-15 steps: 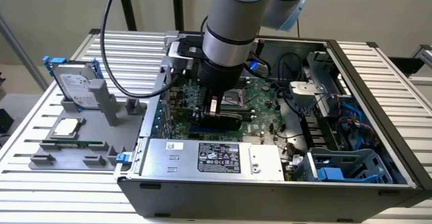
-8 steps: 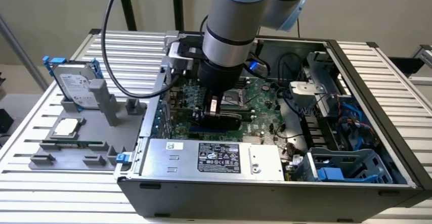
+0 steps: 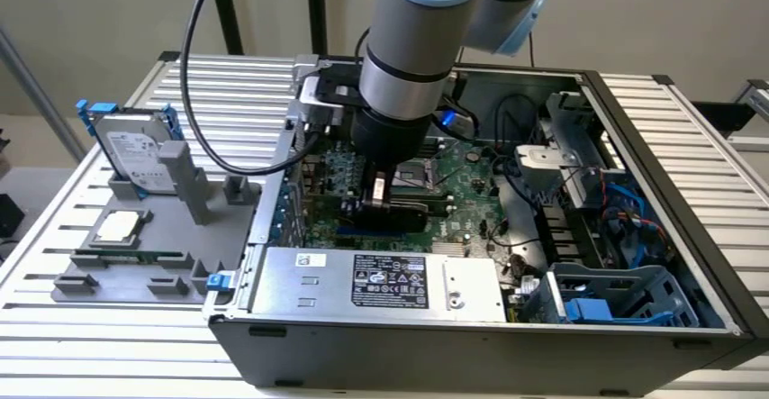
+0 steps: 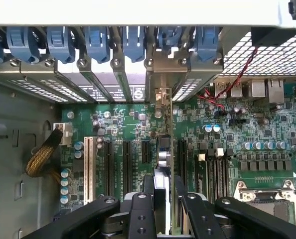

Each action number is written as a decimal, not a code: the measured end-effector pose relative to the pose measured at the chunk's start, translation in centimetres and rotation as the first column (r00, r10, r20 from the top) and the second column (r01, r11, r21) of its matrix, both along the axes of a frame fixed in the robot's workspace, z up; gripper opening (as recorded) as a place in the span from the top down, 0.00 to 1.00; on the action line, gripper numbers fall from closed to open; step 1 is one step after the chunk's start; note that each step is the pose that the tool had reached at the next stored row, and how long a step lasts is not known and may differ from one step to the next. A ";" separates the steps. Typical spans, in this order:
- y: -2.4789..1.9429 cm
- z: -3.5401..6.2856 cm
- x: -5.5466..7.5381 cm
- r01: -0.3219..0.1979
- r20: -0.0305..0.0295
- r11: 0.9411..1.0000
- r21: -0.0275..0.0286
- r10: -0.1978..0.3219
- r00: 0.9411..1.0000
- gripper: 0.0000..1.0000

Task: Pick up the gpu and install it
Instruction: 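Insert the gpu into the slot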

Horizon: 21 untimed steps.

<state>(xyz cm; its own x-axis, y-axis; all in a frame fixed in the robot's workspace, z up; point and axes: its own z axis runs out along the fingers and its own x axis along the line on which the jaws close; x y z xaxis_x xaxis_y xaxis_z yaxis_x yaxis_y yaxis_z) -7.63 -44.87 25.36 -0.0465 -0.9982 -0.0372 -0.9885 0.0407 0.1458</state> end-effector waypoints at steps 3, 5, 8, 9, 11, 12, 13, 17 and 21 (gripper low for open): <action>0.06 -0.09 0.0 0.000 -0.003 1.000 0.000 0.000 1.000 1.00; 0.06 -0.07 0.0 0.000 -0.007 1.000 0.000 0.000 1.000 1.00; 0.05 -0.03 0.0 0.000 -0.012 1.000 -0.001 0.000 1.000 1.00; 0.05 -0.03 0.0 0.000 -0.013 1.000 -0.002 0.000 1.000 1.00; 0.05 -0.07 0.0 0.000 -0.013 1.000 -0.002 0.000 1.000 1.00; 0.05 -0.09 0.0 0.000 -0.014 1.000 -0.002 0.000 1.000 1.00; 0.05 -0.11 0.0 0.000 -0.014 1.000 -0.002 0.000 1.000 1.00; 0.05 -0.24 0.0 0.000 -0.015 1.000 -0.002 0.000 1.000 1.00; 0.06 -0.31 0.0 0.000 -0.016 1.000 -0.002 0.000 1.000 1.00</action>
<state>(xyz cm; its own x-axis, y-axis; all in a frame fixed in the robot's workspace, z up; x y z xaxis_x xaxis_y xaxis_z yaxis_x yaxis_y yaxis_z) -7.60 -44.81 25.06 -0.0472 -0.9983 -0.0344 -0.9861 0.0410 0.1612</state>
